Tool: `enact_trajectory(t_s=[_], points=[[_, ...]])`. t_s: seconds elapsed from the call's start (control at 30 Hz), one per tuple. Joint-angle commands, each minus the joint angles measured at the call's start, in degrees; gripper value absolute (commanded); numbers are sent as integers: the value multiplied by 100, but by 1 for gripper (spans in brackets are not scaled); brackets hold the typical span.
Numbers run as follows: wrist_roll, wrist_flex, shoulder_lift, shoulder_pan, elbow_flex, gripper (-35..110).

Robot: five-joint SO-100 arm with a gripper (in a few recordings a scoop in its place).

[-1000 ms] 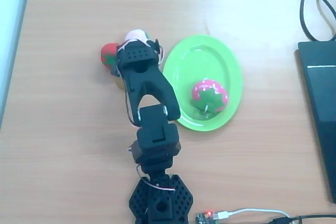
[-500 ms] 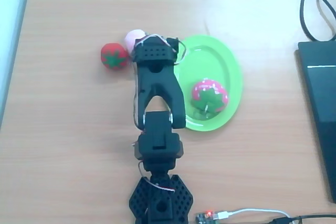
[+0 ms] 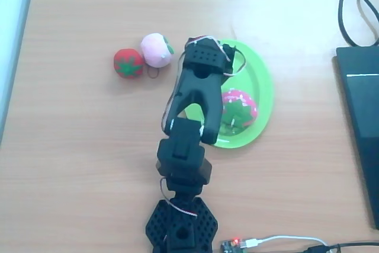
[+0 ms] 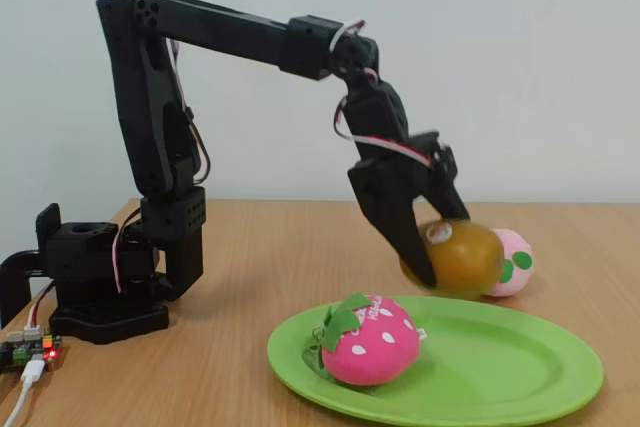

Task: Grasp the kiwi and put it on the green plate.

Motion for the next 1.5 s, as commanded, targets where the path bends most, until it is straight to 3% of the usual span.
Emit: enact_trajectory(t_s=[0.0,0.87,1.47], points=[[44,114,-193,299,-448,16],[492,-26,-2145,457,-1705,17],[475,18,-2030,457,-1661,26]])
